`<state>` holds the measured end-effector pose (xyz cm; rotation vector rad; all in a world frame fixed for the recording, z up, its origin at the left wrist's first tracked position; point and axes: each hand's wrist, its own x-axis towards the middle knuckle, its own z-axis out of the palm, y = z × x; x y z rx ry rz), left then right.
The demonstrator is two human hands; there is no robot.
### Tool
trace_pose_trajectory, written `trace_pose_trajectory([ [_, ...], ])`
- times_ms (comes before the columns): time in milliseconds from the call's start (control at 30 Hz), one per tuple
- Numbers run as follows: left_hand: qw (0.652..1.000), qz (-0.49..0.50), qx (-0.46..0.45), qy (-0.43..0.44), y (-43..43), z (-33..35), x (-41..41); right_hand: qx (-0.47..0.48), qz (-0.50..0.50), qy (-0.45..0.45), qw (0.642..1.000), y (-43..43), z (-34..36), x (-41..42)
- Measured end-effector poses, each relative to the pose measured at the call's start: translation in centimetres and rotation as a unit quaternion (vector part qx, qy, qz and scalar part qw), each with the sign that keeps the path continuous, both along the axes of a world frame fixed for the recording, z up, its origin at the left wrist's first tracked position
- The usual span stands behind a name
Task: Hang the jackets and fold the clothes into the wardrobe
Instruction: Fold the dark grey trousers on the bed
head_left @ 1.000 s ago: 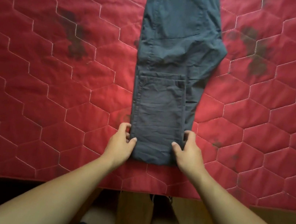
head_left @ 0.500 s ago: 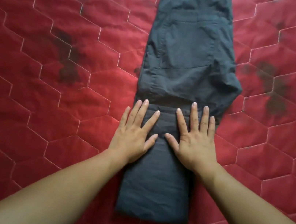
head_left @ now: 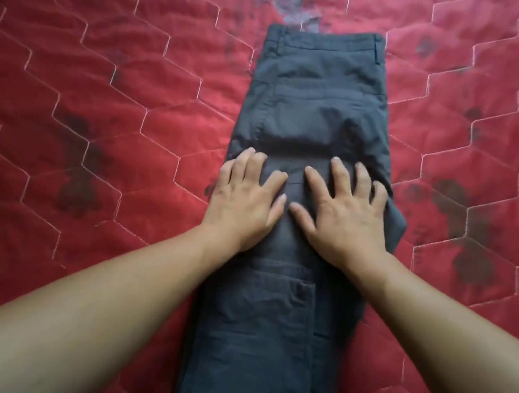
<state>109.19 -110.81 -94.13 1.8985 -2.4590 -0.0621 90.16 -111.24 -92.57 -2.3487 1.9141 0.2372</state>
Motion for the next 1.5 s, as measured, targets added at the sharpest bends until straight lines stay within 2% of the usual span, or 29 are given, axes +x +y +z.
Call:
trace_pose_trajectory([
  [67,0.999,0.006,-0.03,0.025,-3.8,0.5,-0.8,-0.058,0.015,-0.01,0.998,-3.4,0.5,0.1],
  [100,1.0,-0.006,-0.014,0.025,-6.0,0.8,-1.0,-0.073,0.031,-0.021,0.997,-5.6,0.5,0.0],
  [200,0.998,-0.024,0.052,-0.007,-10.2,-0.2,-1.1,-0.018,0.045,-0.012,0.999,-10.6,-0.5,-0.3],
  [300,0.998,-0.01,0.055,-0.008,-11.3,-1.0,-0.9,0.007,0.015,-0.016,1.0,-11.7,-1.7,-0.5],
  [400,0.999,-0.005,0.007,0.044,-13.3,0.1,-1.2,-0.086,0.01,-0.024,0.996,-13.0,-0.7,0.1],
  [467,0.999,-0.018,-0.032,0.026,-14.9,-0.1,-1.4,-0.125,-0.004,-0.024,0.992,-14.4,-0.5,0.2],
  [533,0.999,-0.026,-0.021,-0.002,-15.6,-0.8,-1.4,-0.128,-0.024,-0.037,0.991,-14.9,-1.5,0.0],
  [633,0.999,-0.026,0.019,-0.021,-16.3,-1.8,-1.3,-0.093,-0.032,-0.028,0.995,-15.4,-2.7,-0.4],
  [867,0.999,-0.014,0.038,-0.015,-17.0,-1.4,-1.5,-0.047,-0.04,-0.014,0.998,-16.1,-2.1,-0.2],
  [1000,0.996,-0.03,0.083,-0.01,-16.6,-0.1,-1.4,0.009,-0.039,0.0,0.999,-16.4,-1.1,-0.2],
  [1100,0.995,-0.023,0.082,0.047,-12.1,0.1,0.0,-0.009,-0.064,-0.093,0.994,-12.6,-1.0,0.7],
  [1200,0.971,0.001,0.127,0.201,-3.9,0.7,3.1,-0.011,-0.063,-0.267,0.962,-2.1,-0.2,1.3],
  [1267,0.962,0.003,0.098,0.254,1.5,1.8,5.2,-0.023,-0.02,-0.311,0.95,5.9,1.0,0.4],
  [1367,0.975,-0.036,0.047,0.214,8.1,3.8,7.0,-0.004,0.027,-0.27,0.963,13.5,2.2,-1.7],
  [1433,0.974,-0.089,0.09,0.185,10.5,4.3,7.4,0.035,-0.002,-0.253,0.967,15.2,2.2,-2.3],
  [1500,0.973,-0.096,0.149,0.15,11.3,4.4,7.5,0.081,-0.054,-0.269,0.958,14.9,2.3,-1.8],
])
